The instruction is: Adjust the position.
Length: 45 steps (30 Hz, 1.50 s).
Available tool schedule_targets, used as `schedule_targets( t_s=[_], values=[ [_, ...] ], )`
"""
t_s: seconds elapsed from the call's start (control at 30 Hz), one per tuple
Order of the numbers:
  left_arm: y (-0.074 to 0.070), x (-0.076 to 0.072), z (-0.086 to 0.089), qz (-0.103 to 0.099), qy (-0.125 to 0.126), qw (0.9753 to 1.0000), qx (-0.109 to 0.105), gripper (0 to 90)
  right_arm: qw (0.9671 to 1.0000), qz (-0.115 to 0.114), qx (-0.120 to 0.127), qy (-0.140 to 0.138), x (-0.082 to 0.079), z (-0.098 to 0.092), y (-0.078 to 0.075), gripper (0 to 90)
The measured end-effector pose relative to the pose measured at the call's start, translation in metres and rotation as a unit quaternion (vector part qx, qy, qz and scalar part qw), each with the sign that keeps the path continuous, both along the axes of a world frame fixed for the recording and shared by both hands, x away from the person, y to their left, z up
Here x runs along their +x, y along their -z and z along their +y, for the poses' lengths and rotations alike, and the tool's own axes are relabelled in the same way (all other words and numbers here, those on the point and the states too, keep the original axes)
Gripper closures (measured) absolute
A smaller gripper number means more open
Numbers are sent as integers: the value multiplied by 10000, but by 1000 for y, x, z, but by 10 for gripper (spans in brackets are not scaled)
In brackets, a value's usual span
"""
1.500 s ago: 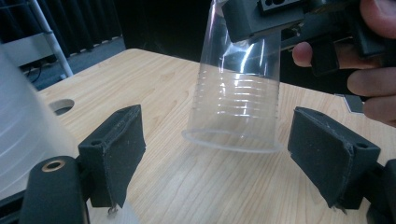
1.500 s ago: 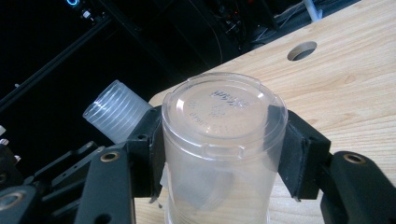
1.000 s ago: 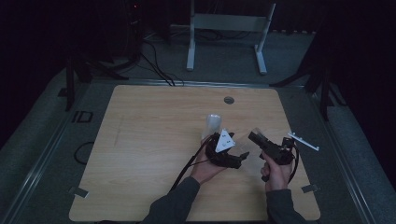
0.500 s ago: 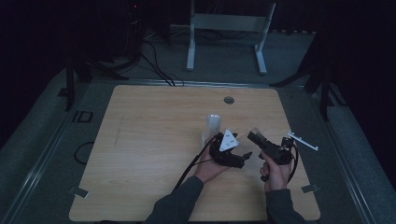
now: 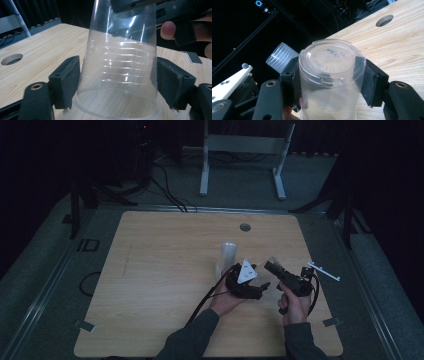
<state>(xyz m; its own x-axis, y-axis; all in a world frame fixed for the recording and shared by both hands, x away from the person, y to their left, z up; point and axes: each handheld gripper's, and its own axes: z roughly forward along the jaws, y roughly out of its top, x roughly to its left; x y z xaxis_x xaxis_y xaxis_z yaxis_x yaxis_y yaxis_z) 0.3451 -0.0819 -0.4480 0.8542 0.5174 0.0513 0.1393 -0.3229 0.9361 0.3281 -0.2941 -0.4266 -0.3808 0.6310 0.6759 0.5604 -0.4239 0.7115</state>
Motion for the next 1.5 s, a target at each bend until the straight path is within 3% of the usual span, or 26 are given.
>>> schedule_targets(
  t_s=[0.37,0.8,1.5],
  values=[
    [-1,-1,0,-47,10,10000,49,295,10000,-10,9,-30,0,-2,0,394],
    [-1,-1,1,-66,13,9999,91,299,9998,-62,-136,-160,0,1,0,306],
    [-6,3,11,0,-100,9999,112,306,9987,-95,-348,-360,-8,-5,-3,307]
  ],
)
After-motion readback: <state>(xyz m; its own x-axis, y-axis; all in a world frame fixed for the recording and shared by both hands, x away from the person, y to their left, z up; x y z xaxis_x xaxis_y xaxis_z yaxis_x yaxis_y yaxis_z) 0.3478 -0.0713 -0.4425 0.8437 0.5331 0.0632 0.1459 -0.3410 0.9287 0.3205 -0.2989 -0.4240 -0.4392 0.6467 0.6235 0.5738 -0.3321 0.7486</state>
